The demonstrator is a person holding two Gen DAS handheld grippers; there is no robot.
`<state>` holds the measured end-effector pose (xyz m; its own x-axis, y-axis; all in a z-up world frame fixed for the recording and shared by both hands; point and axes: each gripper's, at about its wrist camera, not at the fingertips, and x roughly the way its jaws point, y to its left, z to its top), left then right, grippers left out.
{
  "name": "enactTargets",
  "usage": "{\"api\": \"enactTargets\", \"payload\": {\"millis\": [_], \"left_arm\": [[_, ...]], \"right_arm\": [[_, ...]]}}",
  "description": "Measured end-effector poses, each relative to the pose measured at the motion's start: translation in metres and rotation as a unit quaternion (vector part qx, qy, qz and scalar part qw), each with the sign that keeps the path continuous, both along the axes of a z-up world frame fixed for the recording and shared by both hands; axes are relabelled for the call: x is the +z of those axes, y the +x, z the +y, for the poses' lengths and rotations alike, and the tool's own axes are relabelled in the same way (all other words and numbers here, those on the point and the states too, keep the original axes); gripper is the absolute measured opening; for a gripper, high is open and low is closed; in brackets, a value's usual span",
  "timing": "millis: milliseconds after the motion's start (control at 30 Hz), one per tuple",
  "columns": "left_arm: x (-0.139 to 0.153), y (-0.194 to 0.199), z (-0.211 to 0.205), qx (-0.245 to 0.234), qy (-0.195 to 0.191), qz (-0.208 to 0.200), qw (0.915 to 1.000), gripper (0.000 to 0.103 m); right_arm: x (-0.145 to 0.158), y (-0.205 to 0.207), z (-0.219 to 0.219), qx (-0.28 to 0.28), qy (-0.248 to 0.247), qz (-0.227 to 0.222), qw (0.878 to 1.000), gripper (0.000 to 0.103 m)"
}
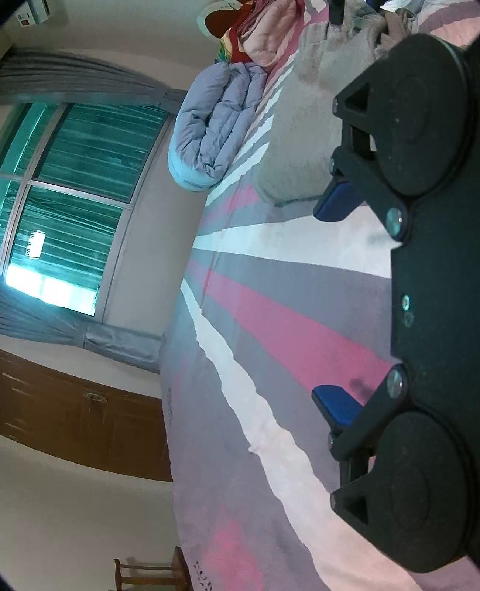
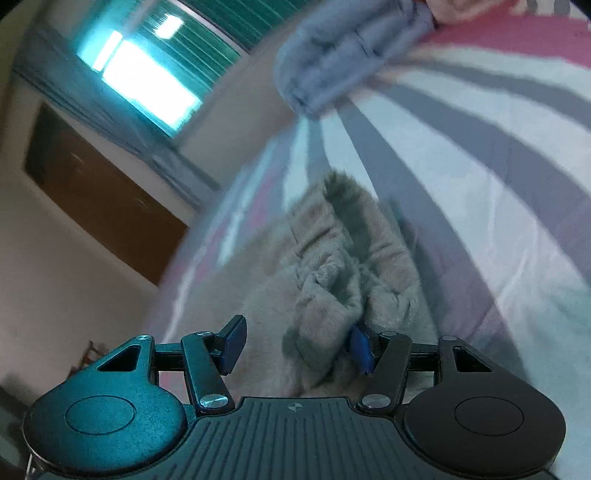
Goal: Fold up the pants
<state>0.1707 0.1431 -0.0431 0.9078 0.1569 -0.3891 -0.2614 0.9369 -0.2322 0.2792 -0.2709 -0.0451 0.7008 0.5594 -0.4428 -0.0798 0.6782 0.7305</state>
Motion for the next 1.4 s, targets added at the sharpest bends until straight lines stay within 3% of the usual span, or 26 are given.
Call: {"api": "enactTargets", "payload": {"millis": [67, 100, 133, 233, 300, 367, 433, 467, 500, 567, 667, 700, 733, 800, 933, 1400], "left_arm": [[0.0, 0.0, 0.001, 0.0, -0.001, 0.001, 1.0, 0.089], [-0.001, -0.001, 0.001, 0.0, -0.003, 0.001, 1.0, 0.089], [-0.001, -0.001, 0.001, 0.0, -0.005, 0.0, 1.0, 0.089], [-0.002, -0.002, 0.001, 0.002, -0.009, -0.005, 0.9999, 0.089], [-0.003, -0.002, 0.002, 0.002, -0.008, -0.004, 1.0, 0.089], [-0.003, -0.001, 0.003, 0.002, -0.01, -0.004, 0.9999, 0.089], [-0.004, -0.002, 0.004, 0.003, -0.012, -0.003, 0.9999, 0.09], [-0.004, -0.001, 0.004, 0.004, -0.014, -0.001, 0.9999, 0.09], [-0.004, -0.001, 0.004, 0.005, -0.016, 0.001, 0.9999, 0.09], [-0.004, 0.0, 0.003, 0.005, -0.015, 0.003, 0.9999, 0.09], [-0.004, 0.0, 0.001, 0.002, -0.009, 0.006, 0.9999, 0.091], [-0.004, 0.0, 0.001, 0.001, -0.009, 0.005, 0.9999, 0.091], [-0.003, -0.001, 0.0, 0.001, -0.009, 0.005, 0.9999, 0.091], [-0.003, -0.001, 0.0, -0.002, -0.009, 0.003, 1.0, 0.091], [-0.002, 0.001, -0.003, -0.003, -0.002, 0.007, 1.0, 0.091], [-0.005, 0.004, -0.008, 0.004, 0.003, 0.029, 0.9996, 0.093]], "right_arm": [[0.003, 0.011, 0.015, 0.005, -0.02, 0.016, 1.0, 0.023], [0.007, 0.017, 0.023, 0.004, -0.039, 0.022, 0.999, 0.022], [0.013, 0.018, 0.024, 0.009, -0.028, 0.008, 1.0, 0.022], [0.042, 0.004, 0.013, 0.005, 0.067, -0.099, 0.993, 0.022], [0.041, -0.002, -0.003, -0.016, 0.097, -0.126, 0.987, 0.022], [0.017, 0.002, -0.015, -0.048, 0.076, -0.083, 0.992, 0.022], [-0.02, 0.009, -0.026, -0.057, 0.07, 0.003, 0.996, 0.022], [-0.033, 0.009, -0.029, -0.056, 0.067, 0.021, 0.996, 0.022], [-0.04, 0.006, -0.031, -0.055, 0.072, 0.012, 0.996, 0.022], [-0.039, 0.007, -0.03, -0.049, 0.068, 0.005, 0.996, 0.022], [-0.024, 0.0, -0.028, -0.04, 0.052, -0.015, 0.998, 0.032], [-0.018, -0.005, -0.029, -0.041, 0.042, -0.035, 0.998, 0.038], [-0.012, -0.009, -0.027, -0.043, 0.033, -0.046, 0.997, 0.051], [-0.008, -0.019, -0.032, -0.048, 0.031, -0.055, 0.997, 0.06], [-0.018, -0.033, -0.036, -0.041, 0.03, -0.046, 0.998, 0.059], [-0.032, 0.002, -0.022, -0.022, 0.038, 0.031, 0.999, 0.06]]}}
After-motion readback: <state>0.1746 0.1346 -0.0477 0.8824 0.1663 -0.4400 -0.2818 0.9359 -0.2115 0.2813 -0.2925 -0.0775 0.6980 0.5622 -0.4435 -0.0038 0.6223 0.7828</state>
